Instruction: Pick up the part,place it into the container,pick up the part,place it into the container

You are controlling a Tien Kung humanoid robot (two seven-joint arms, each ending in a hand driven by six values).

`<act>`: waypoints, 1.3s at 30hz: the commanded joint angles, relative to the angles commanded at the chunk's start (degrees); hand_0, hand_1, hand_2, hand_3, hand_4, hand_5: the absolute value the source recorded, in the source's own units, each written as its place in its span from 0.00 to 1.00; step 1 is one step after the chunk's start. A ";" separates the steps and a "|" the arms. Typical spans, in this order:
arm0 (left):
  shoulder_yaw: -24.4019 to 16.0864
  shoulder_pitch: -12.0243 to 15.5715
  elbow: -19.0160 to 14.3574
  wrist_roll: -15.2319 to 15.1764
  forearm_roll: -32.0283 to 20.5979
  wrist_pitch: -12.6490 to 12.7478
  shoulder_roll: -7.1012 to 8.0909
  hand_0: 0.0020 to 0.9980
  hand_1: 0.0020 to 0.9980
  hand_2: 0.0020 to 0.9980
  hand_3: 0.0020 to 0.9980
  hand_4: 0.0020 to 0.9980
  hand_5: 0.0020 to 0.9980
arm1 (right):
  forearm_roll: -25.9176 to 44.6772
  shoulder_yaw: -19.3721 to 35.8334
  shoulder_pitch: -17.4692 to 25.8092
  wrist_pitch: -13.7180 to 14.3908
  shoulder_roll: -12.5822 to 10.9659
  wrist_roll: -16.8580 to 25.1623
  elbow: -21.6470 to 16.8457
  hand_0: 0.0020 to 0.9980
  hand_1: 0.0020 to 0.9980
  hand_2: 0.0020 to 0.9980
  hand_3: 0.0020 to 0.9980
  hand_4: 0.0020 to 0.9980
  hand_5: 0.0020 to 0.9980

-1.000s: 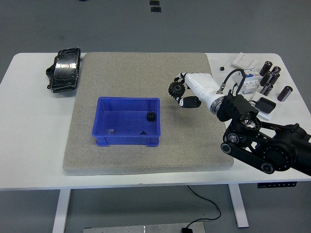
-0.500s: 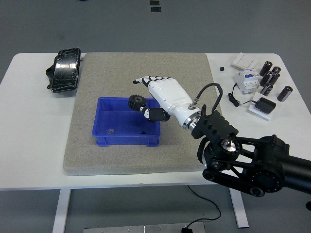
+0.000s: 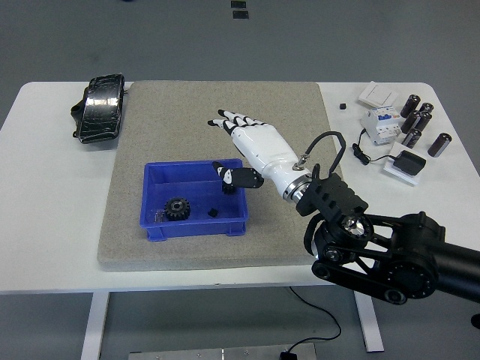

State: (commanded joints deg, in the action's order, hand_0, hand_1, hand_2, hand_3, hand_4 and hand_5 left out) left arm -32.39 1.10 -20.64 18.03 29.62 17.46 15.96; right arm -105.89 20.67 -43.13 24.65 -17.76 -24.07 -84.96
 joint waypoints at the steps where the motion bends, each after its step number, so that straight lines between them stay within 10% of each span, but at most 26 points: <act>1: 0.02 0.02 0.00 -0.01 -0.03 0.01 -0.01 0.68 0.67 0.61 0.56 0.49 0.50 | 1.03 1.17 0.37 0.46 -0.38 0.58 -0.42 0.75 0.92 0.94 0.89 0.63 0.28; 22: 0.65 0.32 0.07 -0.48 -1.34 0.05 -0.56 0.68 0.67 0.61 0.56 0.49 0.50 | 24.45 22.77 17.36 7.90 -7.70 16.19 -1.22 0.65 0.79 0.82 0.78 0.65 0.29; 39: 0.86 0.43 0.32 -0.88 -1.94 -0.23 -0.67 0.68 0.67 0.60 0.56 0.49 0.49 | 51.91 38.13 33.28 -1.61 -5.49 32.87 1.33 0.62 0.72 0.78 0.76 0.70 0.30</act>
State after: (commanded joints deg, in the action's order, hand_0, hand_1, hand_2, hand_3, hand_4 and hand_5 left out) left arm -31.54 1.53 -20.32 17.16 27.68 17.23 15.29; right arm -53.97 58.80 -9.85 23.04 -23.24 8.81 -83.63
